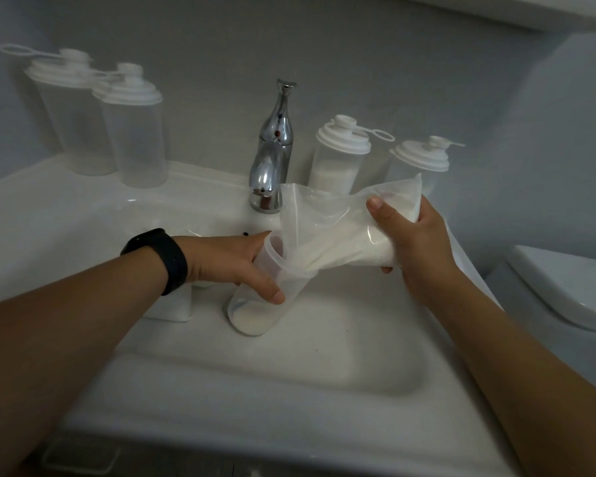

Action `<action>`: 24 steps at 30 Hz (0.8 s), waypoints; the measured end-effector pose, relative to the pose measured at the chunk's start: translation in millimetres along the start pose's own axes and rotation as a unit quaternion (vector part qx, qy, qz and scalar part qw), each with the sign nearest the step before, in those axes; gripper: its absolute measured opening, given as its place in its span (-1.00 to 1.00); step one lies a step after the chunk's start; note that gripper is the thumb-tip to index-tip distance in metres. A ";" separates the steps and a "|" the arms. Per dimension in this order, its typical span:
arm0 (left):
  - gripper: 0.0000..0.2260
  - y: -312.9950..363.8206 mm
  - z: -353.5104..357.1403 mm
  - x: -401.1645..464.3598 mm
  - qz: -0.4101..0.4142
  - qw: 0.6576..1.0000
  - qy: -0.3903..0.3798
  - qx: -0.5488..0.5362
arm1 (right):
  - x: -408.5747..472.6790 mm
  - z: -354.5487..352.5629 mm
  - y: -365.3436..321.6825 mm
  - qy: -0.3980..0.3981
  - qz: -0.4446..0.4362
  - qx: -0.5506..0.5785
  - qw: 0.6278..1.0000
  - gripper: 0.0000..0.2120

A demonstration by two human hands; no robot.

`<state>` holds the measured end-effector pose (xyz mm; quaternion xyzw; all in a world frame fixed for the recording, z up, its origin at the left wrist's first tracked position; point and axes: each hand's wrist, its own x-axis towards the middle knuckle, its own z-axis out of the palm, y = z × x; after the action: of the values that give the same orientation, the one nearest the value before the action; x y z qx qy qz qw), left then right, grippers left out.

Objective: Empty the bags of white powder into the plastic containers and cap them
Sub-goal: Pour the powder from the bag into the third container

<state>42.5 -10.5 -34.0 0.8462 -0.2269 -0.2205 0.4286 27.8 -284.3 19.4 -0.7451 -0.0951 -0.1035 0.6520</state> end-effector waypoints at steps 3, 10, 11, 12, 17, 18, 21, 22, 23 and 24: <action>-0.20 -0.2 -0.6 0.0 -0.002 1.000 -0.004 -0.001 | 0.2 -0.9 -1.4 -0.002 -0.001 -0.013 1.000 -0.56; -0.18 -0.6 -0.9 -0.2 -0.009 1.000 -0.003 -0.002 | -1.5 -1.0 -1.5 -0.006 0.001 -0.013 1.000 -0.60; -0.18 -0.8 -1.1 0.2 -0.010 1.000 -0.004 -0.001 | -1.4 -0.7 -1.5 -0.005 0.001 -0.016 1.000 -0.60; -0.17 -0.6 -1.2 0.0 -0.010 1.000 -0.006 0.000 | -1.5 -0.5 -2.3 -0.004 0.000 -0.018 1.000 -0.60; -0.16 2.2 -1.0 -1.3 -0.016 1.000 -0.010 0.000 | -0.7 -0.9 -2.4 0.003 0.000 -0.013 1.000 -0.62; -0.17 2.9 -0.8 -2.0 -0.018 1.000 -0.009 -0.001 | -0.7 -0.4 -1.8 0.001 0.001 -0.016 1.000 -0.60; -0.18 3.8 -0.2 -3.5 -0.021 1.000 -0.008 -0.002 | 0.2 -0.1 -1.2 0.004 0.000 -0.019 1.000 -0.58; -0.19 4.1 0.0 -4.3 -0.022 1.000 -0.008 -0.003 | 0.3 -0.3 -1.6 0.004 0.001 -0.018 1.000 -0.58; -0.20 4.1 0.2 -4.4 -0.022 1.000 -0.008 -0.005 | 0.4 -0.3 -1.7 0.002 0.003 -0.018 1.000 -0.58; -0.20 4.5 -0.1 -4.6 -0.022 1.000 -0.008 -0.006 | 0.0 -0.4 -1.7 0.000 0.005 -0.019 1.000 -0.57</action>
<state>38.0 -10.2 -29.5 0.8463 -0.2107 -0.2381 0.4274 27.3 -284.5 21.1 -0.7576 -0.0896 -0.1023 0.6383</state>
